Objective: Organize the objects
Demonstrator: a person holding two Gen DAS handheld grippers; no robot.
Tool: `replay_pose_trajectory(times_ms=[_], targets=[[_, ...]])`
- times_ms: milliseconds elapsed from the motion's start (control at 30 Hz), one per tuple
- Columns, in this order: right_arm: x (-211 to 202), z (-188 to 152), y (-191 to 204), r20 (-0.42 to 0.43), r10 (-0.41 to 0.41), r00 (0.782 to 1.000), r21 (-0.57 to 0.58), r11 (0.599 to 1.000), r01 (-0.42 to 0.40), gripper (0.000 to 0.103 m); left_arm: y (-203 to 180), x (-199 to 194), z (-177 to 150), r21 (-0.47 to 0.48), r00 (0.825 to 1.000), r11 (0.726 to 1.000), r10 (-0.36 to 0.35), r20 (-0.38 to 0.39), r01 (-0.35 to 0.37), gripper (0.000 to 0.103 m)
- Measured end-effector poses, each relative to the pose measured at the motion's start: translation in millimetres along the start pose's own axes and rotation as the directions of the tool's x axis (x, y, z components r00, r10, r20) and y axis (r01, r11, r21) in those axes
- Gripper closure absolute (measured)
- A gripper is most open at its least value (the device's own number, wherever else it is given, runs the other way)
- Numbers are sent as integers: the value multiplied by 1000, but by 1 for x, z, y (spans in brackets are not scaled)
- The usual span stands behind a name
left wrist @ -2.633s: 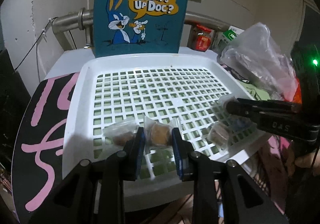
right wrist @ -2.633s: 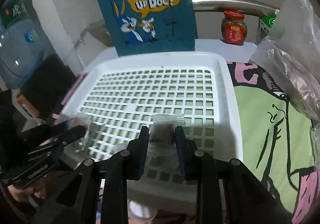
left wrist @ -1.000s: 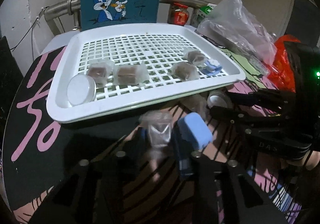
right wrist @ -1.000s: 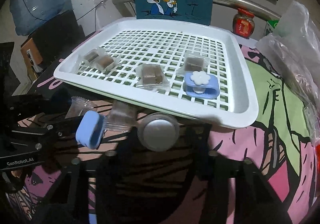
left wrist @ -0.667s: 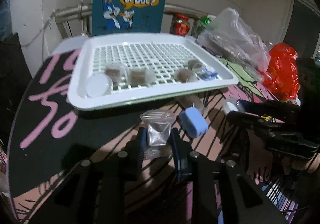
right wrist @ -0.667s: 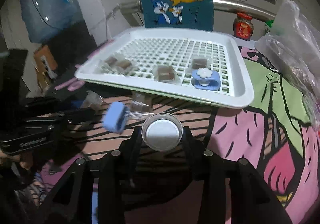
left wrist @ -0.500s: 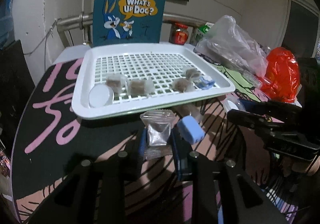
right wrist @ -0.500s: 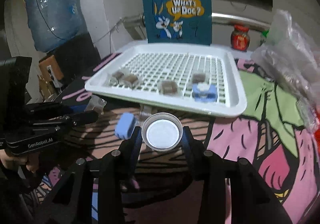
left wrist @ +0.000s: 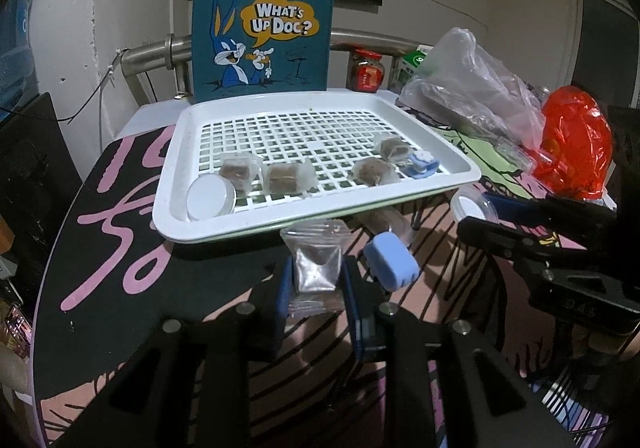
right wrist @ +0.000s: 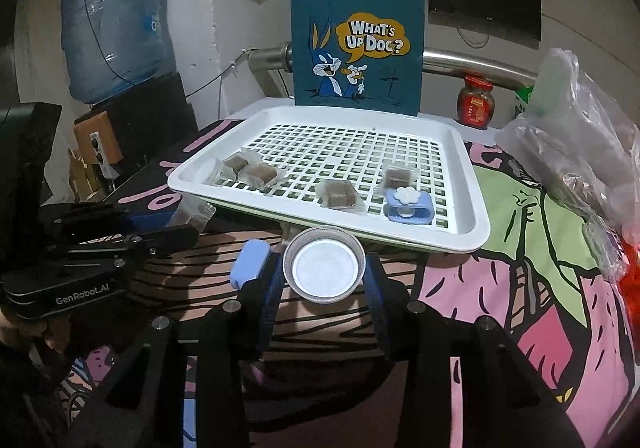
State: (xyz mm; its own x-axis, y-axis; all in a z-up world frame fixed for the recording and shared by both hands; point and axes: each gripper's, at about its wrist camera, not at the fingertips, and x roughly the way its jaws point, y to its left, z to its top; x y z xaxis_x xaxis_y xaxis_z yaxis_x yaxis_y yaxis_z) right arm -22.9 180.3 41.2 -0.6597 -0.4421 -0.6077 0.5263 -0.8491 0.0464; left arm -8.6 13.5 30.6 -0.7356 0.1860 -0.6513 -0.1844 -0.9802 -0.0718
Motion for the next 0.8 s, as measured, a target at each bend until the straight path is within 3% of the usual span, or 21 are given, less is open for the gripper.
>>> replay_pose_trajectory(times_ms=[800], targets=[[-4, -1, -8, 17, 19, 1000, 43, 999, -20, 64, 0, -6, 0, -7, 999, 1000, -21, 28, 21, 79]])
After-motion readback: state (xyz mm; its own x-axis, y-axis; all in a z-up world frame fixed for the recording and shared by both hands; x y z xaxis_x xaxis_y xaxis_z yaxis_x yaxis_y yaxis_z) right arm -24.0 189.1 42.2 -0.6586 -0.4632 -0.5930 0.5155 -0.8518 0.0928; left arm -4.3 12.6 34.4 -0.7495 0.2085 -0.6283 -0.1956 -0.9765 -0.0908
